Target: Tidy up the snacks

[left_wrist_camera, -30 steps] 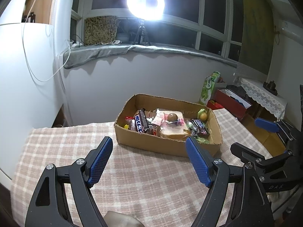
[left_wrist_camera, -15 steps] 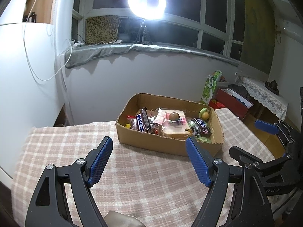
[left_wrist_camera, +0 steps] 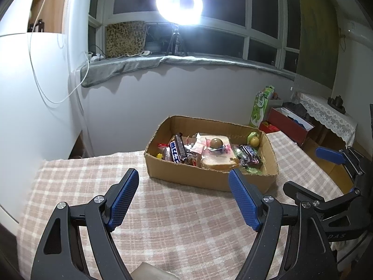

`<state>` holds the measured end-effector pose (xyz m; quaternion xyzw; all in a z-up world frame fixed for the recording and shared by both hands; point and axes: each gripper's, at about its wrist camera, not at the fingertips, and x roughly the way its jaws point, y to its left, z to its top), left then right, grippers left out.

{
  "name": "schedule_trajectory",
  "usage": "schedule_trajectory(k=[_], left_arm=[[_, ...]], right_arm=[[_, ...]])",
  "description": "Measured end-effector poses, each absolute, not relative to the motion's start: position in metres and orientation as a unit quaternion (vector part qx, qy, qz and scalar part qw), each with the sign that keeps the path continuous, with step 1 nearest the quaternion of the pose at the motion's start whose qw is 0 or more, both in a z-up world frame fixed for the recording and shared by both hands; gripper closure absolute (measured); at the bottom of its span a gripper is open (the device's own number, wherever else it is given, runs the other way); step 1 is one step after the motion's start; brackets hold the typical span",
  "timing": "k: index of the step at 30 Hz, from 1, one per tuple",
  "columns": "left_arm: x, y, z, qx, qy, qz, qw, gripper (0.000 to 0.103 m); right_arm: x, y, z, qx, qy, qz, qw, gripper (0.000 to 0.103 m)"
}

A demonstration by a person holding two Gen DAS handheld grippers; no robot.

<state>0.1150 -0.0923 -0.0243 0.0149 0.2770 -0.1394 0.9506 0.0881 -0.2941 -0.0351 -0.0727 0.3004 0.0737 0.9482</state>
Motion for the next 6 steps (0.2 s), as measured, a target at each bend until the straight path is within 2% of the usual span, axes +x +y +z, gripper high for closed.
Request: schedule_trajectory(k=[6], left_arm=[[0.1116, -0.0944, -0.0242, 0.024, 0.267, -0.14, 0.953, 0.024]], right_arm=[[0.089, -0.2956, -0.0383, -0.076, 0.305, 0.073, 0.946, 0.0]])
